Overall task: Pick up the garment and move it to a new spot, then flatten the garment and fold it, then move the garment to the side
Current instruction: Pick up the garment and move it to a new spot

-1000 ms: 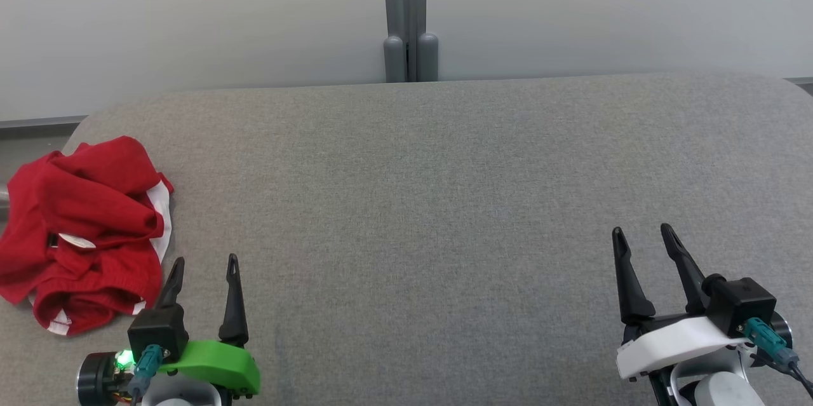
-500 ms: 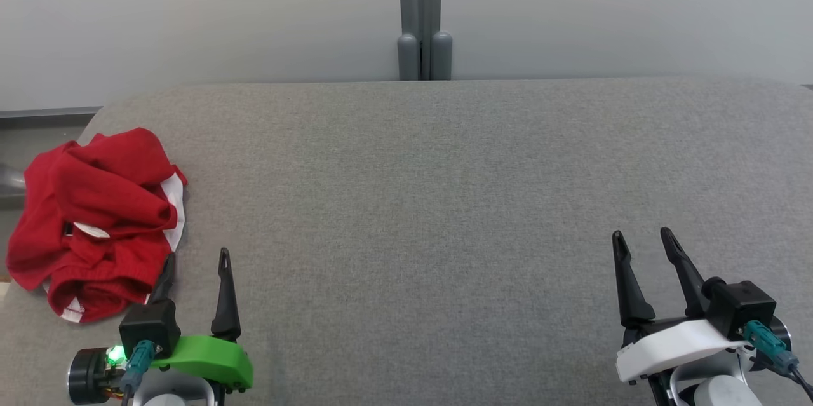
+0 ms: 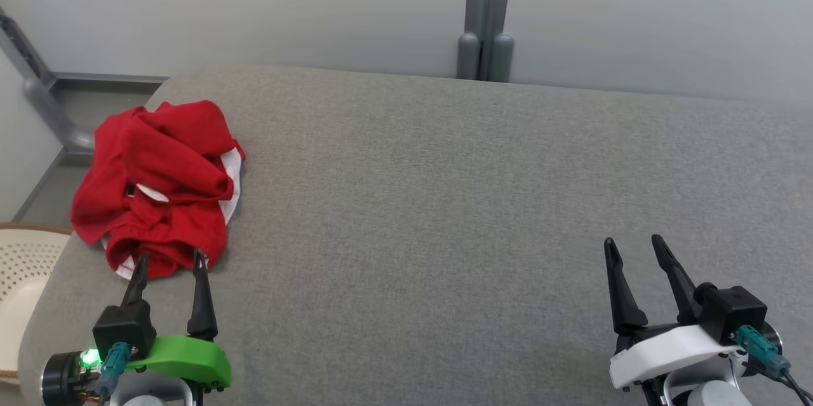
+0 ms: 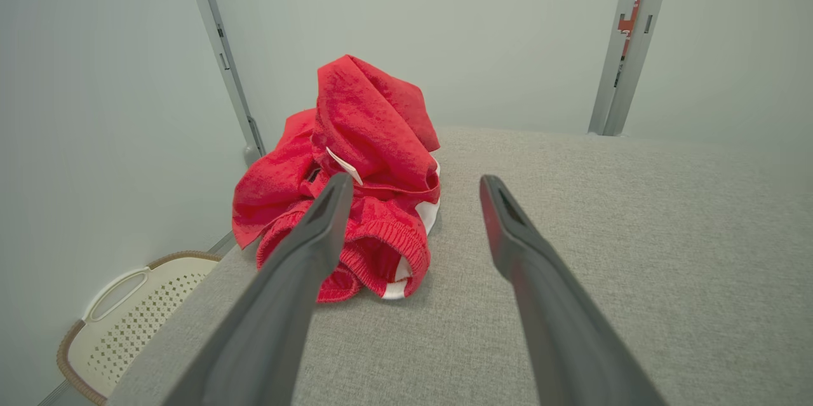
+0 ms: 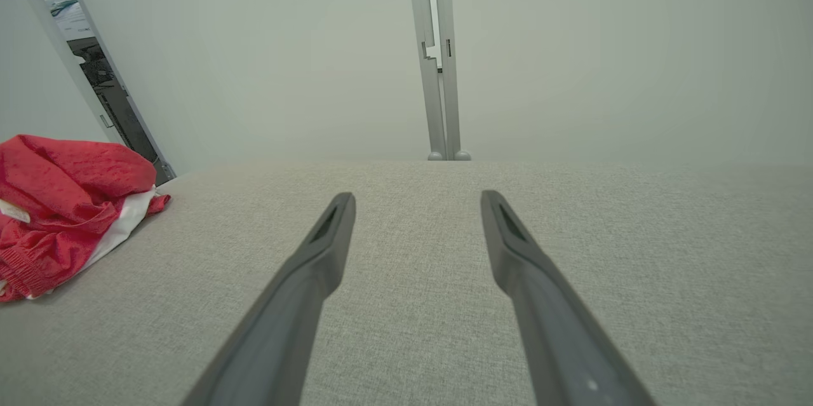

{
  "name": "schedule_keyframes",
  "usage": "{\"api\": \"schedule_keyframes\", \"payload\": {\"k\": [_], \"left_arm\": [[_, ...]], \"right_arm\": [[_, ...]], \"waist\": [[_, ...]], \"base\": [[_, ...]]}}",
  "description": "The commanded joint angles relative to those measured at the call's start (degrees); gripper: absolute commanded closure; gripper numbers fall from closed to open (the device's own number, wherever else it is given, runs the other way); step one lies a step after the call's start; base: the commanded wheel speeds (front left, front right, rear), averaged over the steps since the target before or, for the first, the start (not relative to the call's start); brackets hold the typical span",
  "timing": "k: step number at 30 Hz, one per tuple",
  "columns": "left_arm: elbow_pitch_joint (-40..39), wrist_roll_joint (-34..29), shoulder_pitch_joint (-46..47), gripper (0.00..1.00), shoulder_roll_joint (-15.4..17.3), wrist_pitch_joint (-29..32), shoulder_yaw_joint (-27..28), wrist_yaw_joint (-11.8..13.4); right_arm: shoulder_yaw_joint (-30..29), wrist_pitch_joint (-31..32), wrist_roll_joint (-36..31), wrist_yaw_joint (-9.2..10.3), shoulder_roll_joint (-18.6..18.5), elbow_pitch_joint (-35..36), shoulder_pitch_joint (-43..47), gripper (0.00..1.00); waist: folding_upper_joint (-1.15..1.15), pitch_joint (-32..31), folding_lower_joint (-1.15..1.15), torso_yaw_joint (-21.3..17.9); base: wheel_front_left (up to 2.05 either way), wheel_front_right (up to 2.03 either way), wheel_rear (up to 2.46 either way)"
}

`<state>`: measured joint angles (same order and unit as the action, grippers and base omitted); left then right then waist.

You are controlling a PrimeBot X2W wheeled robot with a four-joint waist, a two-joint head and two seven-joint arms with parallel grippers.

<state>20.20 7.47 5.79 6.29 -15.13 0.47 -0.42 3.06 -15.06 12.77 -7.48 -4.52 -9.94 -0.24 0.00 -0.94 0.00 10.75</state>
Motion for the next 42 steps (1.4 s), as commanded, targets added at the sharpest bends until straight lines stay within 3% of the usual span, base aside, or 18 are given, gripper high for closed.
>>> {"api": "schedule_keyframes", "payload": {"k": [1,14,24,33,42], "left_arm": [[-0.18,0.43,0.02,0.00,0.36,-0.02,0.19,0.19],[-1.69,1.02,-1.00,0.00,1.46,0.19,0.28,1.33],[-2.13,1.88,-1.72,0.00,1.87,0.16,0.64,1.85],[-2.80,2.02,-2.36,0.00,2.33,0.19,0.69,2.53],[-3.31,2.62,-1.95,0.00,3.21,0.48,0.69,2.57]], "right_arm": [[-0.04,-0.18,0.15,-0.02,-0.16,-0.10,0.20,0.00],[1.03,-0.18,0.57,-0.02,0.36,-0.74,-0.06,0.00],[1.44,-0.18,0.60,-0.02,0.21,-1.15,-0.12,0.00],[1.79,-0.18,0.80,-0.02,0.33,-1.53,-0.34,0.00],[2.36,-0.18,1.14,-0.02,0.40,-1.67,-1.06,0.00]], "waist": [[0.00,0.47,0.00,2.70],[0.00,0.29,0.00,10.99],[0.00,0.20,0.00,15.26],[0.00,0.08,0.00,16.73],[0.00,0.86,0.00,15.36]], "base": [[0.00,0.00,0.00],[0.00,0.00,0.00],[0.00,0.00,0.00],[0.00,0.00,0.00],[0.00,0.00,0.00]]}}
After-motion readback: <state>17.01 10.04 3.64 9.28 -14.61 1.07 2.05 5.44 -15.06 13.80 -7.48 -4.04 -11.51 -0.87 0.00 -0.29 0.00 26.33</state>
